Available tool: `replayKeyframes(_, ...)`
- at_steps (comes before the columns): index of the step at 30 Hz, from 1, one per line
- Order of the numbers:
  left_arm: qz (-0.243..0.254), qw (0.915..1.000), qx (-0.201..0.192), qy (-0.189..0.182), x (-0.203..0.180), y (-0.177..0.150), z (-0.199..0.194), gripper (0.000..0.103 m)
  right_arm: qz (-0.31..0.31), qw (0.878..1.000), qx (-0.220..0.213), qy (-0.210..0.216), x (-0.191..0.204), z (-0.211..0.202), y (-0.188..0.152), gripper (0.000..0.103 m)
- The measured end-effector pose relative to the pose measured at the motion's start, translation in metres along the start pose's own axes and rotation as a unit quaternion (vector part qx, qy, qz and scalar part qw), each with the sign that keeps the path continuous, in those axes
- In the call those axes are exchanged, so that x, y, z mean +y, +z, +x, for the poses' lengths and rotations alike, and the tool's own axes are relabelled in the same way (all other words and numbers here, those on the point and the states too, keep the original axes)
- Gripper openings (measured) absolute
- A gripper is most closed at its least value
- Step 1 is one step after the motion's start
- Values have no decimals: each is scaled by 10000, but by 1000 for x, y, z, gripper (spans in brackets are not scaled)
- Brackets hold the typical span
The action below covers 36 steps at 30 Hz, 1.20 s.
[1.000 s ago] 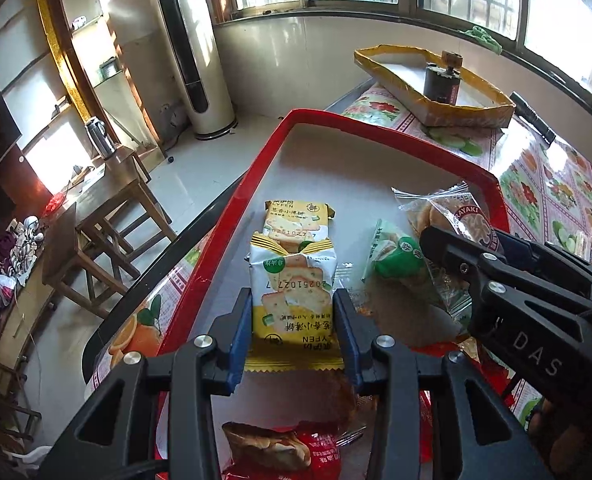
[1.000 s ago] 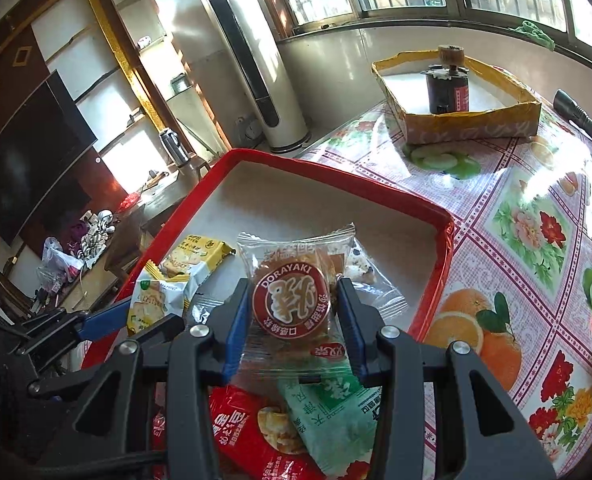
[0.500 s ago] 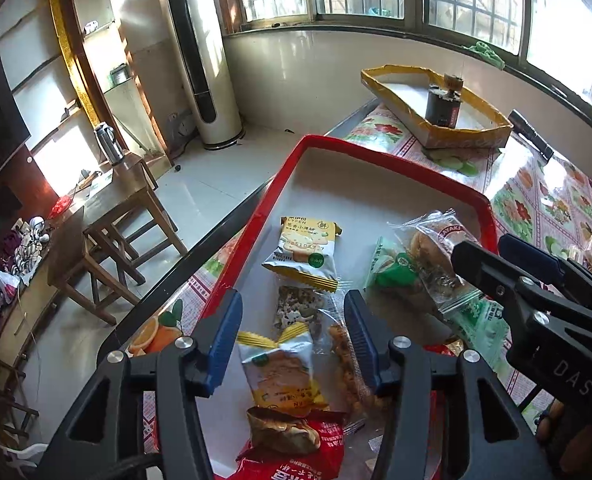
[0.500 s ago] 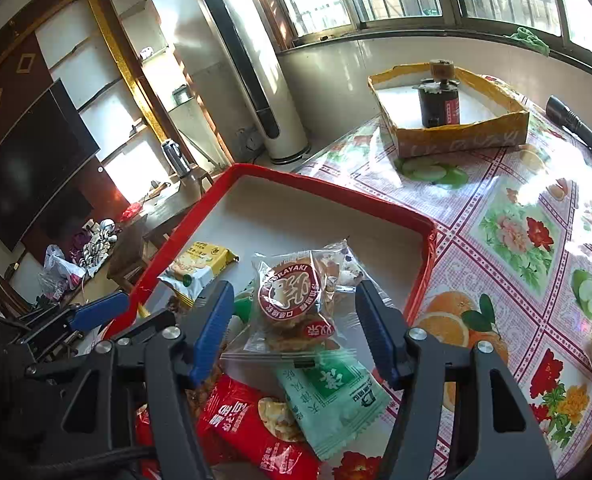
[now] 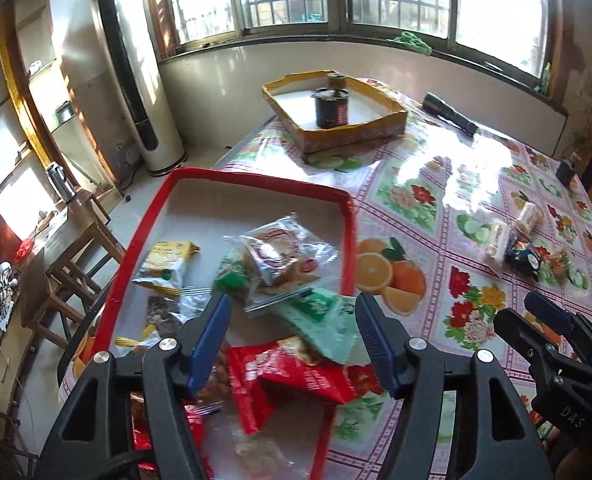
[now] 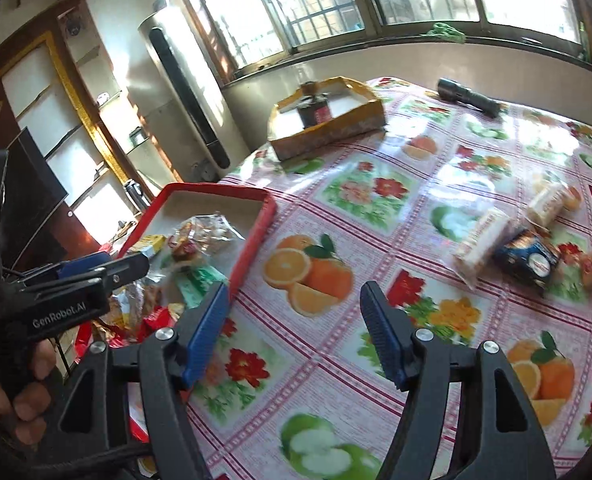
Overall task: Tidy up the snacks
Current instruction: 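Withdraw both tools from the tray toward the snacks left on the table, then grasp a white wrapped bar with the left tool while the right tool grasps the dough-twist bag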
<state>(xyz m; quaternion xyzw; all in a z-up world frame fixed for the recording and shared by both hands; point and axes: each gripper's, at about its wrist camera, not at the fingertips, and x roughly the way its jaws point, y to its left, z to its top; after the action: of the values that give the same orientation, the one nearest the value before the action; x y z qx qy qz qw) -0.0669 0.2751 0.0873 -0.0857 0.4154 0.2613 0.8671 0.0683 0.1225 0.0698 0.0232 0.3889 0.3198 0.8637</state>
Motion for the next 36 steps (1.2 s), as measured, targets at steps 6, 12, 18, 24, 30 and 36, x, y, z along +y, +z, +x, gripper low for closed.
replayKeyframes(6, 394, 9989, 10, -246, -45, -1, -3, 68, 547, 9976, -66, -419, -59, -33, -17, 71)
replayKeyframes(12, 709, 9967, 102, -373, -81, -3, 1, 70, 748, 9944, -163, -723, -90, -59, -27, 73)
replayKeyframes(18, 1013, 9938, 202, -401, -108, -5, 10, 70, 914, 9914, -242, -906, -114, -77, -32, 74)
replayKeyframes(24, 1189, 9917, 257, -424, -128, -3, 23, 70, 1057, 9881, -206, -1101, -140, -81, -34, 75)
replayKeyframes(30, 1373, 9881, 355, -597, -149, 6, 46, 70, 1365, 9829, -163, -1225, -167, -76, -31, 75)
replayKeyframes(36, 1563, 9844, 491, -641, -171, 21, 78, 70, 1962, 9698, -173, -1439, -197, -57, -19, 75)
